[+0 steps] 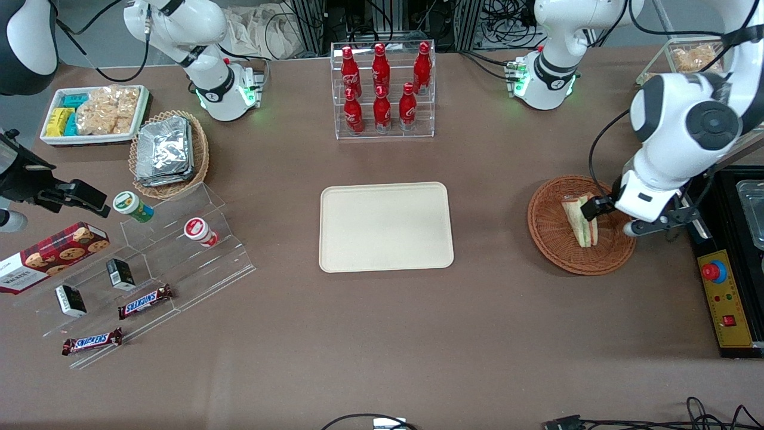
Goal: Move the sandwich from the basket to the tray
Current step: 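Lower the open left gripper onto the wrapped sandwich in the wicker basket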
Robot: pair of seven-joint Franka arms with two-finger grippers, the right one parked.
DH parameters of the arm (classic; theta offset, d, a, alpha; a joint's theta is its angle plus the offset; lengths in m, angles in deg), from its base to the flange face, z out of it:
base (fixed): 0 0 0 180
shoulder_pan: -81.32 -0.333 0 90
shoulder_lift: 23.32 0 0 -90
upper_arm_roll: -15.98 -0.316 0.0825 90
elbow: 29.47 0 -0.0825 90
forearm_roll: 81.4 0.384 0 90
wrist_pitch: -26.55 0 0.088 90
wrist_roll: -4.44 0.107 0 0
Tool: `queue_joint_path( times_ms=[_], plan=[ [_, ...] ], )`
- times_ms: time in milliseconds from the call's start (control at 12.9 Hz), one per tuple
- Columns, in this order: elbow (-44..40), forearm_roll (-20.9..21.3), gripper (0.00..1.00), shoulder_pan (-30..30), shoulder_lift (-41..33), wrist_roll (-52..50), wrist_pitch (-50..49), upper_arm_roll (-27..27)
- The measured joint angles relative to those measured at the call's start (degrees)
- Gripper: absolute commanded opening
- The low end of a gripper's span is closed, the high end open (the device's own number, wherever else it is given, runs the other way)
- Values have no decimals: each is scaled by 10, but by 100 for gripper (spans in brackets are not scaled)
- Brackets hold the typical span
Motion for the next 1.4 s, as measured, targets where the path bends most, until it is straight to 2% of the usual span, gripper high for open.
queue_joint_path(
  times_ms=[233, 466, 698, 1086, 1164, 1241, 1319, 1397],
  plan=[
    [95, 6, 100, -16, 10, 7, 129, -2],
    [144, 6, 100, -53, 47, 40, 227, -3],
    [151, 6, 100, -58, 76, 43, 250, -3],
    [157, 6, 99, -57, 78, 43, 250, -2],
    [160, 6, 94, -57, 78, 43, 250, -1],
    [162, 6, 62, -57, 78, 43, 250, -1],
    [164, 6, 22, -57, 78, 43, 250, -1],
    [165, 6, 4, -56, 78, 43, 250, -1]
  ],
)
